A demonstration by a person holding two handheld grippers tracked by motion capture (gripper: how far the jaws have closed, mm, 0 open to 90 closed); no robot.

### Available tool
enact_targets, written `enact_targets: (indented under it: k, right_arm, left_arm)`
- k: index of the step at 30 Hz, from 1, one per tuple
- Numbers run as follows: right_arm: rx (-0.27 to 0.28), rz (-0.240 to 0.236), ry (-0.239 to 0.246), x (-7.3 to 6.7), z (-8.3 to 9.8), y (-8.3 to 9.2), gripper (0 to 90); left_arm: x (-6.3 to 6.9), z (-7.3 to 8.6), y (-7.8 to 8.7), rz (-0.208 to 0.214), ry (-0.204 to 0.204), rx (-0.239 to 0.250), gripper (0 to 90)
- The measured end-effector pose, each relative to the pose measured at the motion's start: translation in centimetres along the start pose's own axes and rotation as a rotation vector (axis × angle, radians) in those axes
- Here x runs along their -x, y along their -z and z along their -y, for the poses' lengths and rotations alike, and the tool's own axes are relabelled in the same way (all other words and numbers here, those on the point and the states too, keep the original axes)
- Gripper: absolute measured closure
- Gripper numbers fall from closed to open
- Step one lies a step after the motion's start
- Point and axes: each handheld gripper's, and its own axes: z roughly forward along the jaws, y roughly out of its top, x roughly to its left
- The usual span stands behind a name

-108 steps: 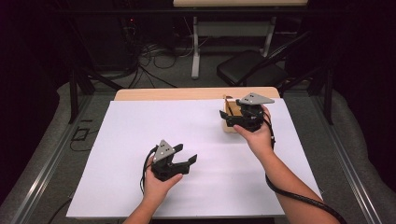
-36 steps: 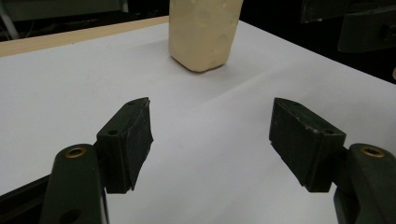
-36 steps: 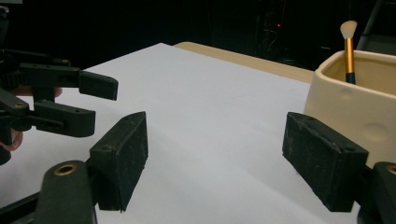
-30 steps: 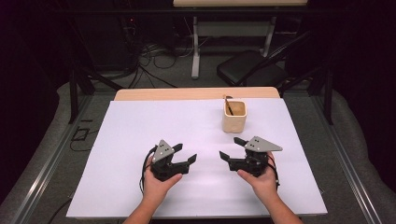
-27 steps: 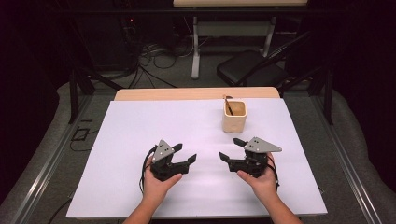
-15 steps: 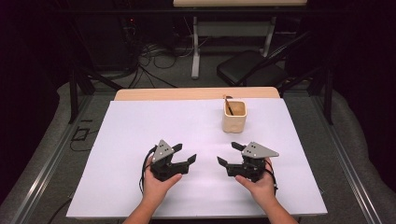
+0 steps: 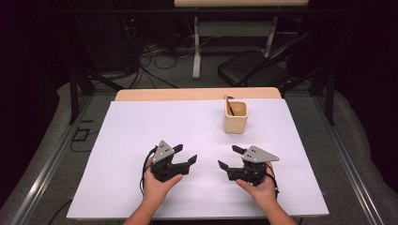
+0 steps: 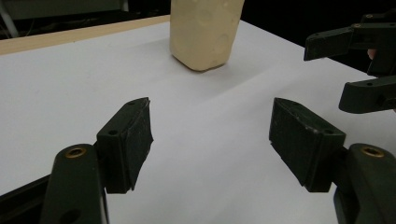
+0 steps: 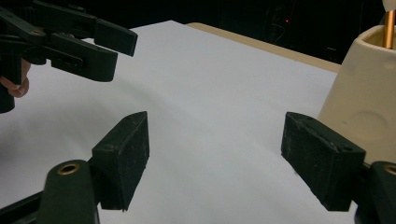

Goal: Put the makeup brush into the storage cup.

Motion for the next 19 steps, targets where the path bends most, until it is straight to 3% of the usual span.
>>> enact_targets:
  k: [19]
  right_arm:
    - [-0.025, -0.001, -0.014, 0.40, 0.69, -0.25, 23.4]
  left_arm:
    - [-0.09, 0.02, -0.05, -0.003, -0.001, -0.003, 30.0]
